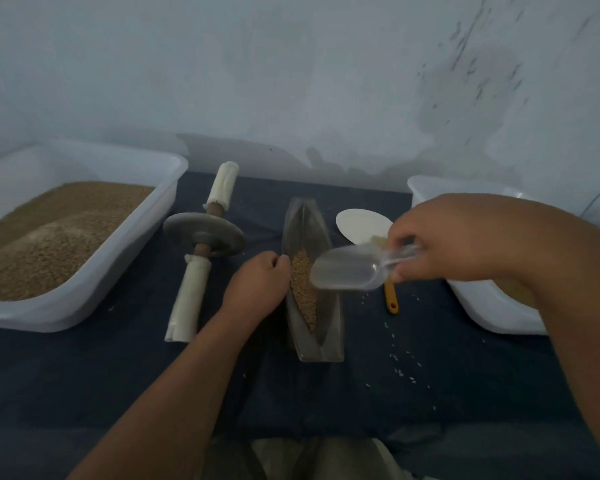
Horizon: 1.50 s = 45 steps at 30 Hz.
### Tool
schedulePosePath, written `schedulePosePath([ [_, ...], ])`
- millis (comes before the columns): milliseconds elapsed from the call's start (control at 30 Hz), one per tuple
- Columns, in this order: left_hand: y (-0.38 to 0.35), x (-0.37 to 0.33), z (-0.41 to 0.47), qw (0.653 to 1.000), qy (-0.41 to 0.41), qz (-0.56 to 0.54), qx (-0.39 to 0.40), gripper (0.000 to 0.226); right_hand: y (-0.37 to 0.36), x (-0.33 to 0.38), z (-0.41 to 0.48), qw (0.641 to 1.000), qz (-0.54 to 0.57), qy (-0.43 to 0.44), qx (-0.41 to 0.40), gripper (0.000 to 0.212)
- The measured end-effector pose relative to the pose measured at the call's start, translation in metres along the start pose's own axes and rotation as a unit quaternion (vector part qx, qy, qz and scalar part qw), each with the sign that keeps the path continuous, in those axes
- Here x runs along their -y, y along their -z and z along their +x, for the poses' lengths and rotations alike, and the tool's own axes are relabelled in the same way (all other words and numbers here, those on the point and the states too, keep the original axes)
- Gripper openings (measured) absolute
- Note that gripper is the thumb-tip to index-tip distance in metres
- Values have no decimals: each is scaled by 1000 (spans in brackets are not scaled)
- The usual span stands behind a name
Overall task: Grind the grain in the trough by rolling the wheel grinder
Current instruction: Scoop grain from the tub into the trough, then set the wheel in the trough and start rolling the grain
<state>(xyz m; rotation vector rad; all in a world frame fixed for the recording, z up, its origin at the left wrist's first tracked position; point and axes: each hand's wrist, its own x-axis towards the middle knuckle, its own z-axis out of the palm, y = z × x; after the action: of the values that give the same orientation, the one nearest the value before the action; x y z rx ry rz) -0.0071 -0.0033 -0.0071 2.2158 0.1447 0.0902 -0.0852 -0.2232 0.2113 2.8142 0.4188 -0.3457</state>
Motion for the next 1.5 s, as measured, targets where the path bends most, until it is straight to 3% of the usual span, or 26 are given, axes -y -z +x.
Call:
schedulePosePath([
  [133,0,3,0,1000,-1,4,-2,45,-21,-68,19,978,160,-130,-41,23],
  [267,-1,4,2,1000,-1,9,5,43,-69,-157,47,929,225,-277,-94,40],
  [367,-1,4,2,1000,4,-2,7,43,-111,-193,61,905,250,-344,-32,54],
  [533,5,-2,-4,1000,-3,25,3,41,-151,-204,77,911,203,-355,48,65],
  [700,40,-4,-34,972,-60,149,-171,16,-161,-208,77,900,237,-364,50,76],
  [800,75,18,-53,945,-14,222,-240,24,-153,-211,72,912,181,-364,-56,62],
  [900,99,46,-61,935,73,274,-214,64,-128,-184,73,897,174,-323,-245,47],
  [1000,111,49,-53,947,121,279,-98,83,-104,-117,83,902,212,-222,-303,35],
  [1067,106,42,-45,951,116,286,-32,79,-102,-63,92,910,240,-116,-317,30],
  [1133,93,39,-40,950,121,286,-24,71,-111,-16,102,915,250,-33,-314,32],
  [1233,84,43,-35,956,132,253,-64,46,-126,30,111,915,246,41,-318,36],
  [1400,96,47,-40,982,86,136,-100,23,-128,43,105,898,256,125,-335,17],
  [1500,100,42,-54,980,19,129,-148,21,-112,35,94,866,231,149,-418,34],
])
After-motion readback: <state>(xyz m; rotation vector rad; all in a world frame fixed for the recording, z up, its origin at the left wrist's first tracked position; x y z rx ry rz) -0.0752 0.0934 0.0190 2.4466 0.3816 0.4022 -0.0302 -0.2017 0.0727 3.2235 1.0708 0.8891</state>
